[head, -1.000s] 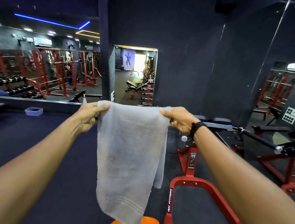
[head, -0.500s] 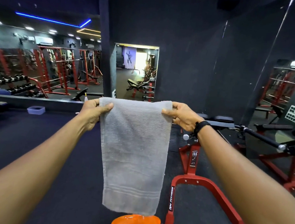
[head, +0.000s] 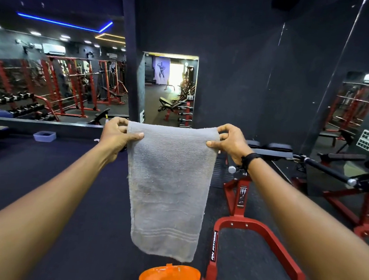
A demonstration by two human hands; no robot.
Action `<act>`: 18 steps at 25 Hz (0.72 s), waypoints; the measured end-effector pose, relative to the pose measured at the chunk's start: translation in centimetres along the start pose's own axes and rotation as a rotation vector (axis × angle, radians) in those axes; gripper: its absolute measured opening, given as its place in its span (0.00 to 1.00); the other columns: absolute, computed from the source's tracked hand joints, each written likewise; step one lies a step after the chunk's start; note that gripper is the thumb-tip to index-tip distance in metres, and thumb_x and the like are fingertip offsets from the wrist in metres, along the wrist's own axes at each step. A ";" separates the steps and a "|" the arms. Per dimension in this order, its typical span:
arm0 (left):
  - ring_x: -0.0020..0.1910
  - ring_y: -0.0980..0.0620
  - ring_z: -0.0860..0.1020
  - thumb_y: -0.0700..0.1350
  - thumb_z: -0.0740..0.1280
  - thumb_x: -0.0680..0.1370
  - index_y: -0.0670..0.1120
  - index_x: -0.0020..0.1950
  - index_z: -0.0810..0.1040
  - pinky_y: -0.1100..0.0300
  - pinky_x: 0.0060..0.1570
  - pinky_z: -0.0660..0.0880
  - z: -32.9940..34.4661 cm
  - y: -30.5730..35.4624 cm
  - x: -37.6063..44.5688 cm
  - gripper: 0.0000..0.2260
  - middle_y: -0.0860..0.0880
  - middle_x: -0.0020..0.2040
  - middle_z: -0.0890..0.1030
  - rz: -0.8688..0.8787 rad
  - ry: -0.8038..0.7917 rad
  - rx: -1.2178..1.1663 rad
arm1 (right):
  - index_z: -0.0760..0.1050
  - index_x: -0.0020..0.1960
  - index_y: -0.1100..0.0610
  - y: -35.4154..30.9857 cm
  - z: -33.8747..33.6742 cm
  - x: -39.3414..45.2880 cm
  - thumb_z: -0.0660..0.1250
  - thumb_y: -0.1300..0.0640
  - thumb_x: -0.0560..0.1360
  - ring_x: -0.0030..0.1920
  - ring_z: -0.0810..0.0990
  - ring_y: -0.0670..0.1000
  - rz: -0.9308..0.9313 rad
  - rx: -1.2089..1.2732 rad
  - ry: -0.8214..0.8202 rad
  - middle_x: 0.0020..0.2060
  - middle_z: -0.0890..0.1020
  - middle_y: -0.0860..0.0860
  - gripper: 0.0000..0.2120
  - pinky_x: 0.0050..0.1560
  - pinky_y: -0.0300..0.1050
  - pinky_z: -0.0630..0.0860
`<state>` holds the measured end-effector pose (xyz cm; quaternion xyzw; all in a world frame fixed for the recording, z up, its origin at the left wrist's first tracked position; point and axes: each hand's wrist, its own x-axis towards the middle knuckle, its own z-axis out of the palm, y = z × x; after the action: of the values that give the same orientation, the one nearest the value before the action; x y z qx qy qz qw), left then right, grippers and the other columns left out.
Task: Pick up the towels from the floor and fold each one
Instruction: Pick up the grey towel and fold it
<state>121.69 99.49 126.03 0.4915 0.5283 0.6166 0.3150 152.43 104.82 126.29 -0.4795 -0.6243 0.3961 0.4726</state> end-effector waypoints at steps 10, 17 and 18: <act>0.47 0.45 0.81 0.39 0.78 0.68 0.44 0.48 0.83 0.47 0.53 0.79 -0.3 -0.9 0.6 0.11 0.42 0.48 0.84 0.157 -0.069 0.385 | 0.83 0.42 0.56 1.0 0.0 -0.1 0.77 0.53 0.68 0.37 0.76 0.46 -0.220 -0.506 0.148 0.34 0.82 0.52 0.07 0.36 0.39 0.70; 0.43 0.48 0.74 0.44 0.72 0.74 0.43 0.42 0.81 0.56 0.42 0.69 0.0 -0.9 1.2 0.05 0.42 0.41 0.80 0.215 -0.243 0.869 | 0.81 0.38 0.58 1.6 -0.2 -0.5 0.77 0.54 0.67 0.34 0.76 0.46 -0.224 -0.527 0.087 0.32 0.82 0.53 0.09 0.35 0.43 0.73; 0.42 0.47 0.73 0.46 0.72 0.74 0.44 0.38 0.79 0.57 0.39 0.66 0.0 -0.8 1.5 0.08 0.43 0.38 0.78 0.239 -0.253 0.964 | 0.81 0.37 0.57 1.7 -0.4 -0.4 0.77 0.54 0.68 0.33 0.74 0.46 -0.225 -0.536 0.077 0.31 0.80 0.51 0.08 0.32 0.40 0.71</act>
<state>121.10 101.04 125.65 0.7086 0.6506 0.2702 0.0413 153.21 104.83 124.68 -0.5298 -0.7375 0.1436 0.3933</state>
